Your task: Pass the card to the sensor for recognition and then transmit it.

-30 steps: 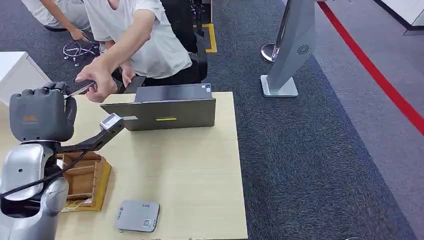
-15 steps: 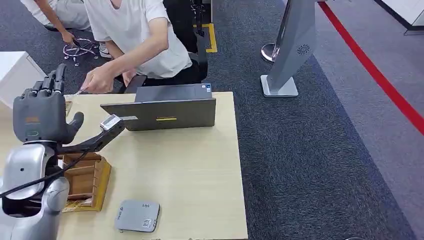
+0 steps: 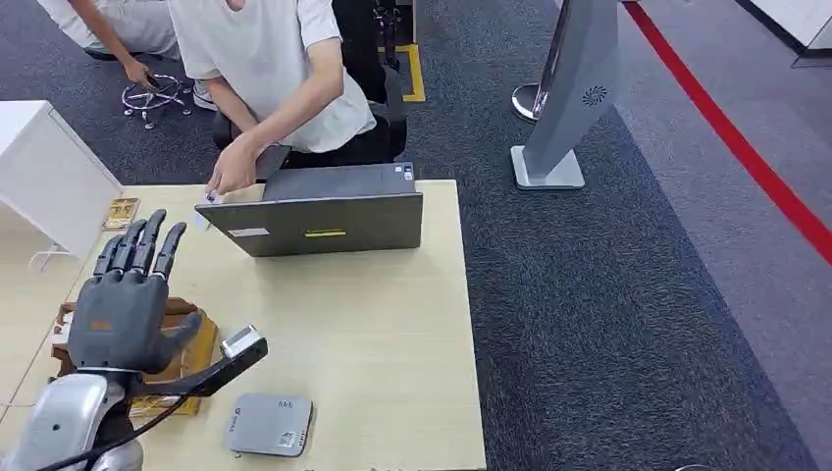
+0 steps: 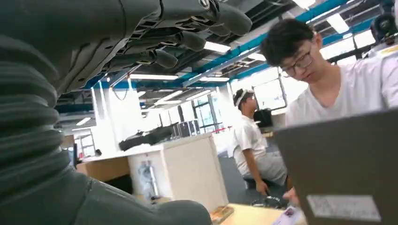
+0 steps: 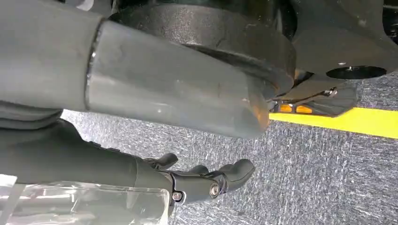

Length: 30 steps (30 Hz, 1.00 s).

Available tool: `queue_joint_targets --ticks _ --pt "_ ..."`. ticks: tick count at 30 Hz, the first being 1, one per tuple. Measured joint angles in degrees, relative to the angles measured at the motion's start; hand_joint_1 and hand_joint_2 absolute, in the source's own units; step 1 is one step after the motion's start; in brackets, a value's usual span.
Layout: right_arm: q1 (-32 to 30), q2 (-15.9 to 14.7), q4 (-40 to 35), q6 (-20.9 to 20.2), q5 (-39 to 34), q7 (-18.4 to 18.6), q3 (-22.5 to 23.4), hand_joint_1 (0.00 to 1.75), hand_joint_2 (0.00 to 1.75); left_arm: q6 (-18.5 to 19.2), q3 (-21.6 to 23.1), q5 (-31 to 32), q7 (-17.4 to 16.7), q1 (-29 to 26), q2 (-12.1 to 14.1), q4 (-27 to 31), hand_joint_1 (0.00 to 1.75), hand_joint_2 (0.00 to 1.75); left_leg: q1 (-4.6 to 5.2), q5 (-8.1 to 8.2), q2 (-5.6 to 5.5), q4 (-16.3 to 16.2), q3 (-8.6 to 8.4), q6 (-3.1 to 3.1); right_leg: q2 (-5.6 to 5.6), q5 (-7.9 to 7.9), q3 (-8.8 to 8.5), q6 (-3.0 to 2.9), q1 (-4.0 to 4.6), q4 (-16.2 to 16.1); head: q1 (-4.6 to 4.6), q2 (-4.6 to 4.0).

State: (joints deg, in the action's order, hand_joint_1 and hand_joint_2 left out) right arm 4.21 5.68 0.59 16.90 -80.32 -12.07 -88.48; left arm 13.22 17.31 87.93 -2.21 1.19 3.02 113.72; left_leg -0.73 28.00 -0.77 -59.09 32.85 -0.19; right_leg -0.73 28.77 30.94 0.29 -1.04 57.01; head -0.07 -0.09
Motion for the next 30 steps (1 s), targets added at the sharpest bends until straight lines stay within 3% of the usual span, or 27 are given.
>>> queue_joint_targets --ticks 8,11,15,19,22,30 --pt "0.01 0.02 0.02 0.77 -0.48 -0.04 0.11 0.00 0.00 -0.04 -0.20 -0.26 0.92 -3.41 0.00 2.28 0.00 1.75 0.00 -0.04 -0.04 0.00 0.01 0.01 0.07 -0.03 -0.09 0.00 0.00 0.01 0.02 0.00" --pt "-0.17 0.20 0.02 1.90 -2.12 -0.24 0.70 0.00 0.00 -2.82 -0.20 -1.73 1.35 -9.75 0.83 4.42 0.00 1.75 0.00 0.03 0.15 0.01 -0.05 0.02 -0.19 -0.02 -0.06 0.00 0.00 0.01 -0.02 0.00" --pt "-0.31 0.35 0.04 2.93 -3.06 -0.26 1.64 0.00 0.00 -8.34 -0.17 -4.98 -2.62 -20.00 3.05 6.38 0.00 1.75 0.00 0.12 0.12 0.00 0.00 0.03 -0.16 0.08 0.02 0.03 0.00 -0.01 -0.02 0.00" --pt "-0.30 0.44 0.04 3.67 -2.95 -0.24 1.81 0.00 0.00 -9.47 -0.17 -6.57 -4.96 -25.36 4.04 7.32 0.00 1.75 -0.01 0.18 0.06 0.01 0.01 0.00 -0.06 0.13 0.04 0.06 0.01 -0.02 -0.02 0.00" --pt "-0.29 0.44 0.07 3.43 -2.64 -0.13 1.81 0.00 0.00 -8.57 -0.85 -8.44 -4.70 -26.89 3.80 7.39 0.00 1.75 -0.02 0.17 0.07 0.02 0.01 0.00 -0.05 0.12 0.01 0.06 0.01 -0.01 -0.02 0.00" --pt "-0.28 0.44 0.09 3.72 -1.99 0.13 1.81 0.00 0.00 -8.00 -8.07 -8.61 -0.63 -31.36 -0.31 7.32 0.00 1.75 -0.01 0.16 0.07 0.01 -0.02 0.00 -0.05 0.07 -0.08 0.05 0.00 -0.01 -0.02 0.00"
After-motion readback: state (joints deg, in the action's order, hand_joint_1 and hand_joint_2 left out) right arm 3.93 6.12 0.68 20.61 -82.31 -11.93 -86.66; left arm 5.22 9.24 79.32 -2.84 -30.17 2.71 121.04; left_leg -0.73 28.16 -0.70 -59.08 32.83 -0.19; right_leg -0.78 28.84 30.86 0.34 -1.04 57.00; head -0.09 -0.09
